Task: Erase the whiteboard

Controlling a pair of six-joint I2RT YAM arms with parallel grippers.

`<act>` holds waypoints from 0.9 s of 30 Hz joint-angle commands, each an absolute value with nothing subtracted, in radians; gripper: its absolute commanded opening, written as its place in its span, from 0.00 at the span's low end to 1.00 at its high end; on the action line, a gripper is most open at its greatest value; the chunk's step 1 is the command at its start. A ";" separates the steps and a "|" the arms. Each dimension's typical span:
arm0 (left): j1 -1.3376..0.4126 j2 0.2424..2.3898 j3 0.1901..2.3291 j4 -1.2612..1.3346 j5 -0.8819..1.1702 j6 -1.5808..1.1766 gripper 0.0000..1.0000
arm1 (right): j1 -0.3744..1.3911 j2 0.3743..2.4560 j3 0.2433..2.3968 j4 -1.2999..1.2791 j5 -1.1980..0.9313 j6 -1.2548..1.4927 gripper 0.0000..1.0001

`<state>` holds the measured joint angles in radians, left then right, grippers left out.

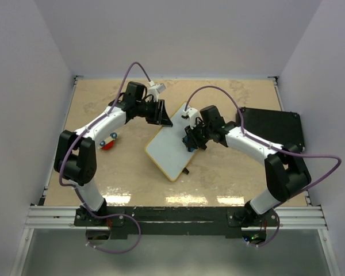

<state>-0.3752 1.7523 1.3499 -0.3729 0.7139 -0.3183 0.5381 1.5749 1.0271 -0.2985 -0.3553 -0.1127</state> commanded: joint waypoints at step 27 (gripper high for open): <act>-0.411 1.724 1.344 -0.336 0.623 -0.368 0.00 | 0.810 1.611 1.259 -0.126 -0.069 0.097 0.00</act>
<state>-0.4042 1.7557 1.3594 -0.3470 0.6792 -0.3592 0.8051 1.5810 1.2190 -0.1749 -0.1150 0.0719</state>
